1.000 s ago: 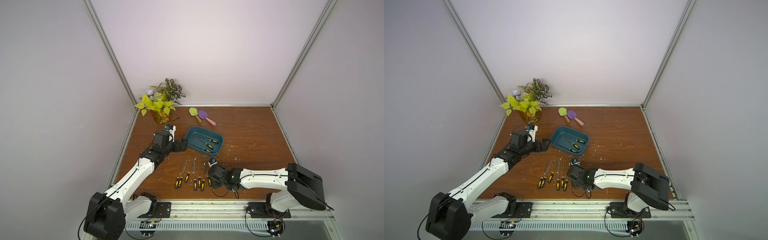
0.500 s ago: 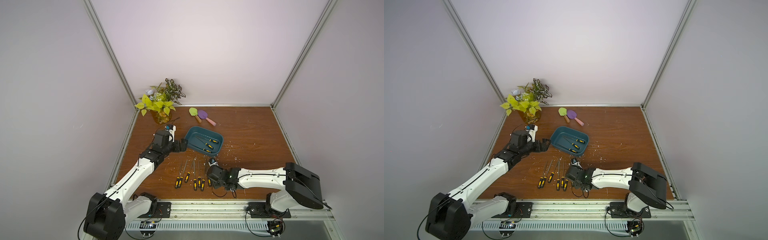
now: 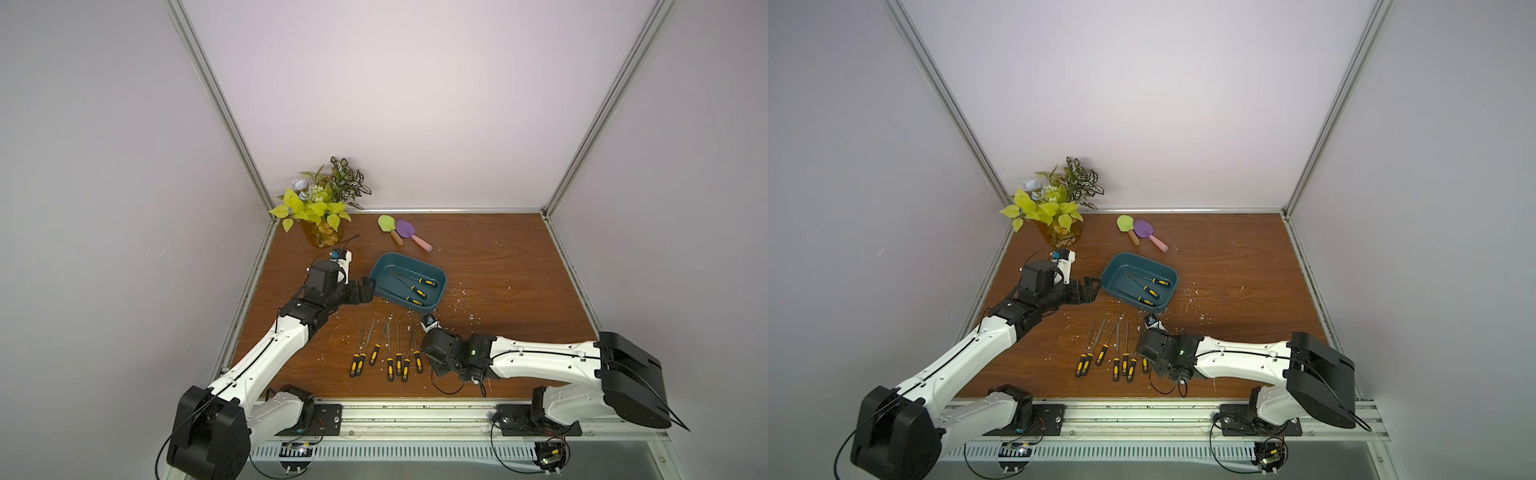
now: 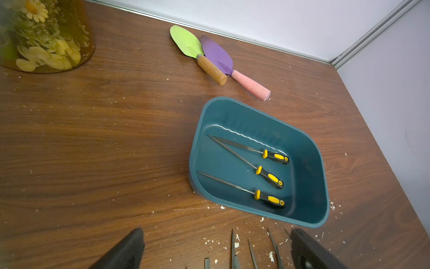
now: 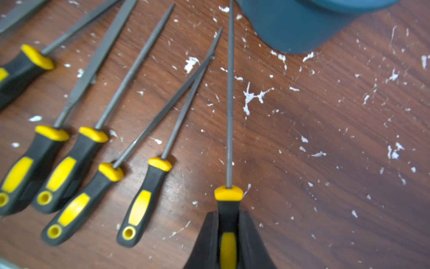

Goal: Put the file tool into the storage box
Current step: Pick up the file tool from the center of the board, then place the file tool in the storage box.

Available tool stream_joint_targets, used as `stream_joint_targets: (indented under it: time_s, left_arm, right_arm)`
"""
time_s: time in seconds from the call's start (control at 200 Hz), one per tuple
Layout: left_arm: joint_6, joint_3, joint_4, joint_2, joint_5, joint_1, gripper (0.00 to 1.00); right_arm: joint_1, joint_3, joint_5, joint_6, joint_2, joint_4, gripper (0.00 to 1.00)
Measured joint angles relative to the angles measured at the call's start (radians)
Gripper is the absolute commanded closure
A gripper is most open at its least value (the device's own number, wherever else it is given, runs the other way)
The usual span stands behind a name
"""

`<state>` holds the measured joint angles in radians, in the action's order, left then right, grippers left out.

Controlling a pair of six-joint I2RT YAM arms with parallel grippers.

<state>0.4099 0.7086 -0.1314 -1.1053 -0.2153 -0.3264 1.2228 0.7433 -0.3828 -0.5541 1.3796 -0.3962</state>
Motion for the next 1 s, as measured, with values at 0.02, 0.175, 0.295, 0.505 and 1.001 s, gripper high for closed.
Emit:
stream_joint_targets:
  time_s: [0.02,0.175,0.295,0.505,1.001]
  left_arm:
    - [0.0,0.0,0.0,0.0,0.0,0.0,0.01]
    - [0.0,0.0,0.0,0.001,0.002,0.0,0.0]
    - [0.0,0.0,0.0,0.024,0.007,-0.002,0.0]
    - [0.033,0.039,0.006,0.066,-0.003,-0.003,0.0]
    - [0.054,0.34,0.079,-0.233,-0.054,-0.006,0.01]
  right_arm:
    - [0.0,0.0,0.003,0.008,-0.008,0.001,0.94]
    - [0.0,-0.002,0.04,0.072,-0.067,0.005,0.94]
    - [0.0,0.003,0.05,0.113,-0.098,0.0,0.94]
    - [-0.023,0.065,0.051,0.177,-0.156,-0.004,0.94]
    - [-0.356,0.321,0.288,0.418,0.047,0.095,0.96]
